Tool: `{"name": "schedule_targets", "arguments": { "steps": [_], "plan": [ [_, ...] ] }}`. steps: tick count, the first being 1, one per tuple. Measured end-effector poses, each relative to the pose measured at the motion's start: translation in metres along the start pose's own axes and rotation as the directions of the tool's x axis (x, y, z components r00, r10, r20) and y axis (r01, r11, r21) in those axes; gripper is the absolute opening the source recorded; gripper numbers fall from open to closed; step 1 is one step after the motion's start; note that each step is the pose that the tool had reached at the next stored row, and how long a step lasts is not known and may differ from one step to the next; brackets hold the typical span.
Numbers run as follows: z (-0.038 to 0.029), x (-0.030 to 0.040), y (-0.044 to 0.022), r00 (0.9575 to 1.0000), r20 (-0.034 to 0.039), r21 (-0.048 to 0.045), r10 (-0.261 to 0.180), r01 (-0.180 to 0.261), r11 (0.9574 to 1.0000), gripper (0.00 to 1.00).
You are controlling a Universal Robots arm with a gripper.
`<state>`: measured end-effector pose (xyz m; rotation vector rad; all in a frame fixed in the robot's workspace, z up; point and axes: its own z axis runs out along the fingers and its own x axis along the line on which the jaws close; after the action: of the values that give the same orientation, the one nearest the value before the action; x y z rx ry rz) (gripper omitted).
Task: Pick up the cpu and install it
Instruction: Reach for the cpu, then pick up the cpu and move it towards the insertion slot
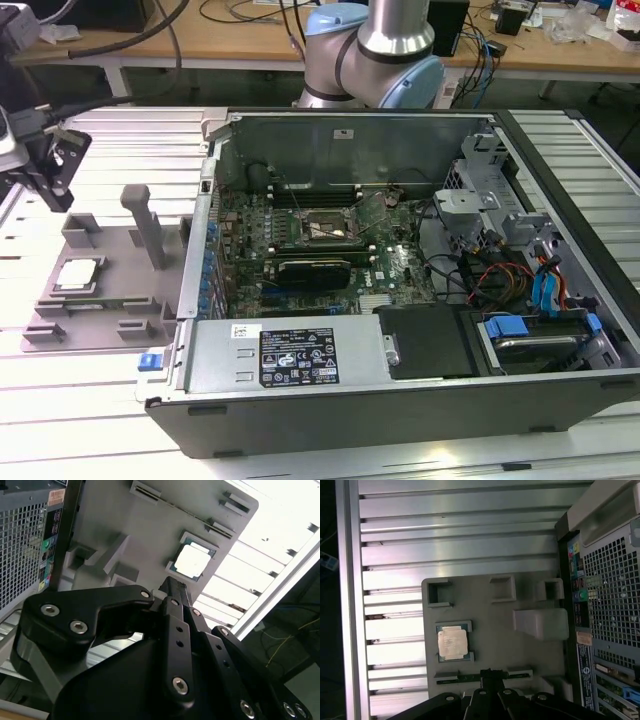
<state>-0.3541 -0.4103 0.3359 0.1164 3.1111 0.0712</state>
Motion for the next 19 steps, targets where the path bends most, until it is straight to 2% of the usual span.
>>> {"name": "schedule_targets", "arguments": {
  "steps": [3,12,19],
  "plan": [
    [0.005,0.0009,-0.0003,1.0,-0.0005,0.0,0.0,0.0,1.0,0.11],
    [0.0135,0.0041,-0.0009,1.0,-0.0008,0.0001,0.0,0.0,1.0,0.11],
    [0.0145,0.005,-0.001,1.0,-0.0009,0.0001,0.0,0.0,1.0,0.11]
  ]
}}
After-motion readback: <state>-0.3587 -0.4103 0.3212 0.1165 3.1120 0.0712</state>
